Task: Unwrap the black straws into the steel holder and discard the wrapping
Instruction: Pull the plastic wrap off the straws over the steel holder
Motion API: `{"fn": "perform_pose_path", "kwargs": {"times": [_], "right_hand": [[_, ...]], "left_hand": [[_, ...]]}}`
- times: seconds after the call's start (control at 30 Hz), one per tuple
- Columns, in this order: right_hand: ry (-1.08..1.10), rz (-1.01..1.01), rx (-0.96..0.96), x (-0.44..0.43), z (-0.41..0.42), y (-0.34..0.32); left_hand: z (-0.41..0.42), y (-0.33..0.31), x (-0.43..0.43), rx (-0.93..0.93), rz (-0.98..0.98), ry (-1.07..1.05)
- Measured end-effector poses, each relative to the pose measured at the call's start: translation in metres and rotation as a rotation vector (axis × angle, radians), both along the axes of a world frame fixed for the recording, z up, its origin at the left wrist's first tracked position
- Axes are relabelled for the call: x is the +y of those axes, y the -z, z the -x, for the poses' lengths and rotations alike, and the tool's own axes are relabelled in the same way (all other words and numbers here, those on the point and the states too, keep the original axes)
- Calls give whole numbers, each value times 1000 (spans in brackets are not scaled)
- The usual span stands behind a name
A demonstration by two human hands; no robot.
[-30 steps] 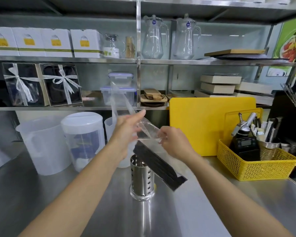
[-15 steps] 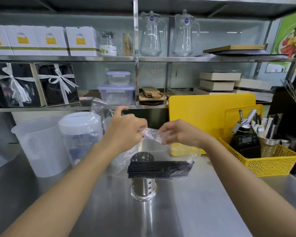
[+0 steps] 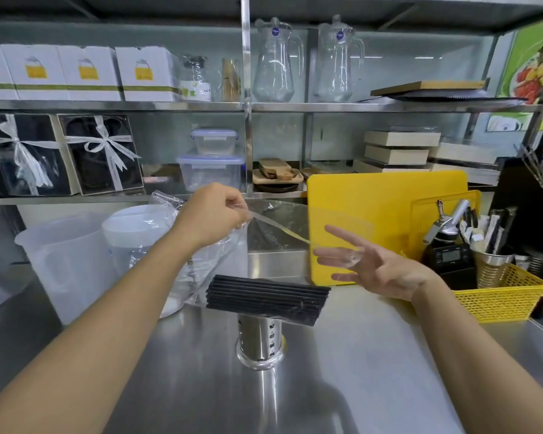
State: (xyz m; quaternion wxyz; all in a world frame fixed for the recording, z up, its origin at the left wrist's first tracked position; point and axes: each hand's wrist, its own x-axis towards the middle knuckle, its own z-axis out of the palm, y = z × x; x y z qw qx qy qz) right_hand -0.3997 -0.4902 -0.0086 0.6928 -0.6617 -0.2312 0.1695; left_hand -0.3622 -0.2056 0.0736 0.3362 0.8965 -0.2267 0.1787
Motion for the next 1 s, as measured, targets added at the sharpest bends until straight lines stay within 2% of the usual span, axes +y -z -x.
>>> {"fn": "perform_pose_path", "kwargs": {"times": [0.07,0.13,0.23,0.37,0.4,0.47,0.5,0.57,0.63,0.7,0.77,0.87,0.93,1.0], "right_hand": [[106,126,-24,9,-3,3],[373,173,-126,24,-8,4],[637,-59,-197,38,-16,9],[740,-324,-200,40,-16,4],[734,-368,-203,39,-15,2],[715,-429,-202,35,-14,-1],[707,-463,-195,32,-14,-2],[692,-530,-175,27,-14,-2],[692,-570,-172,23,-14,0],[703,-570,-179,23,-16,2],[747,-530,-169,23,-16,3],[863,-327,-111,22,-21,10],[946,-237,36,24,-25,16],[976,-239,159,26,-28,24]], "left_hand": [[0,1,-1,11,16,13],[1,2,-2,16,37,29],[1,4,-1,-4,32,24],[-7,7,15,-277,-123,-242],[-7,7,21,-312,-61,-312],[-9,11,34,-323,181,-425],[-11,14,40,-294,307,-461],[-12,23,50,-116,526,-421],[-9,31,57,189,641,-232],[-5,37,60,422,658,5],[-3,43,55,412,701,72],[-6,45,43,303,785,0],[-8,44,32,317,819,-4],[-10,44,22,379,862,-7]]}}
